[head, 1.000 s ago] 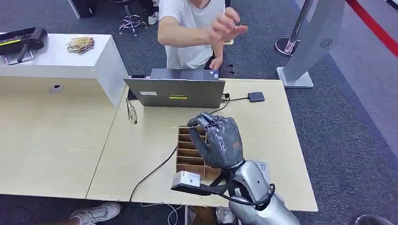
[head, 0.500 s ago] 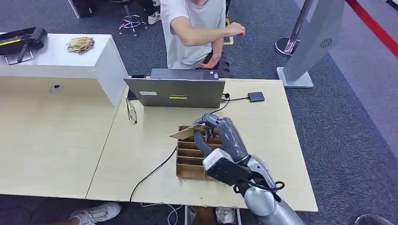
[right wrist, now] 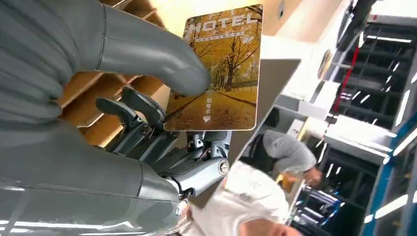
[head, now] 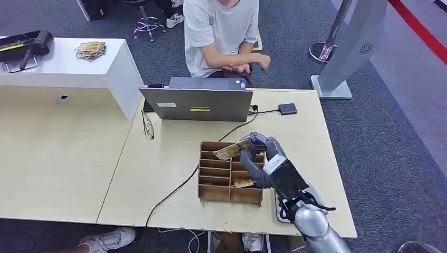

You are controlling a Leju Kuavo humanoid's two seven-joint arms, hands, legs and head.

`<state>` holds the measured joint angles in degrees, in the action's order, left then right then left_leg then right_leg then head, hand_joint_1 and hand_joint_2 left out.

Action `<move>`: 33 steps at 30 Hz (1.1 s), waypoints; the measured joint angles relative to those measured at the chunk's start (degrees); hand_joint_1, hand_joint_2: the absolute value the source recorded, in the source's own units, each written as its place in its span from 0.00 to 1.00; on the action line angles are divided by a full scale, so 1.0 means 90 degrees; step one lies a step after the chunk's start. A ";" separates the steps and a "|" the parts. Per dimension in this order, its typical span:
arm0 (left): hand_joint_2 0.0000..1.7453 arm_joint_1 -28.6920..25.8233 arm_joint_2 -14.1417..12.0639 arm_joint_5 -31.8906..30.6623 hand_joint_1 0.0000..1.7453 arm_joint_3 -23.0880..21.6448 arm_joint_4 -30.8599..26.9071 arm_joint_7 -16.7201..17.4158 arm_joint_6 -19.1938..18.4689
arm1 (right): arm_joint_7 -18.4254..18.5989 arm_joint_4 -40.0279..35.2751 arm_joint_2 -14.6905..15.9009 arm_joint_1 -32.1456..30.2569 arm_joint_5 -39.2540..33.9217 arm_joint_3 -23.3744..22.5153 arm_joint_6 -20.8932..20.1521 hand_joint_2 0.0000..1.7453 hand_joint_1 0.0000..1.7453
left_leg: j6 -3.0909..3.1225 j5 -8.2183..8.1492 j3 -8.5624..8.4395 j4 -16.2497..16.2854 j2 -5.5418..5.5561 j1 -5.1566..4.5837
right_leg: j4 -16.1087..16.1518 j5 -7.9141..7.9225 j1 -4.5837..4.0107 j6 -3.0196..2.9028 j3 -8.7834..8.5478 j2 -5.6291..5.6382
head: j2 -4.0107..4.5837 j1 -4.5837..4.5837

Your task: Pass the card to the sensor for recognition and then transmit it.

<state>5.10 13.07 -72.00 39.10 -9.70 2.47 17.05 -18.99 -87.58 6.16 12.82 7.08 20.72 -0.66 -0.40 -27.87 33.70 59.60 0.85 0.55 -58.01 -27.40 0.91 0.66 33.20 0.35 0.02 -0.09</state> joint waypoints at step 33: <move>0.00 -0.0072 -0.0007 0.0114 0.00 0.0107 0.0000 -0.0010 0.0143 | 0.0146 0.0794 0.0804 -0.1217 -0.1547 -0.1700 -0.1059 1.00 1.00 | 0.0006 -0.0005 0.0003 0.0001 0.0002 -0.0001 | 0.0005 -0.0001 0.0001 0.0002 0.0001 -0.0001 | 0.0000 0.0005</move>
<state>4.46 13.00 -70.97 40.06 -9.70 2.38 18.34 -17.68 -80.43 13.40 1.87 -6.84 5.42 -10.19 -0.35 -27.91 33.73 59.61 0.86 0.54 -57.97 -27.41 0.92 0.68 33.21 0.34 0.02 -0.04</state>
